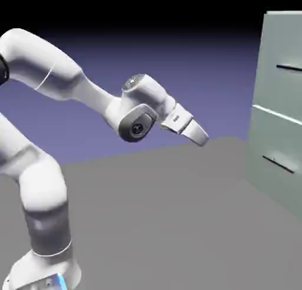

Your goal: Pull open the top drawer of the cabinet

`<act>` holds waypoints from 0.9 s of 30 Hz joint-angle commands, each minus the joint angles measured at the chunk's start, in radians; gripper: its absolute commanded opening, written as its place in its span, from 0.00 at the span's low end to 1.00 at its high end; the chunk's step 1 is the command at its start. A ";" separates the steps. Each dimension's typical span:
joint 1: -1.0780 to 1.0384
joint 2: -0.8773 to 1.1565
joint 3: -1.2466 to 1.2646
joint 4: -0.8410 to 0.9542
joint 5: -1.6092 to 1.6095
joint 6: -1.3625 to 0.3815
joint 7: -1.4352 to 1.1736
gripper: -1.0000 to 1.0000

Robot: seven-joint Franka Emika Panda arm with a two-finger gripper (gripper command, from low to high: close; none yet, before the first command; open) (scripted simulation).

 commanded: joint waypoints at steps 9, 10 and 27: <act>-0.095 0.204 0.189 0.172 -0.290 -0.051 -0.391 0.50; -0.106 0.227 0.210 0.191 -0.322 -0.057 -0.435 0.50; -0.285 0.612 0.568 0.515 -0.869 -0.154 -1.174 0.50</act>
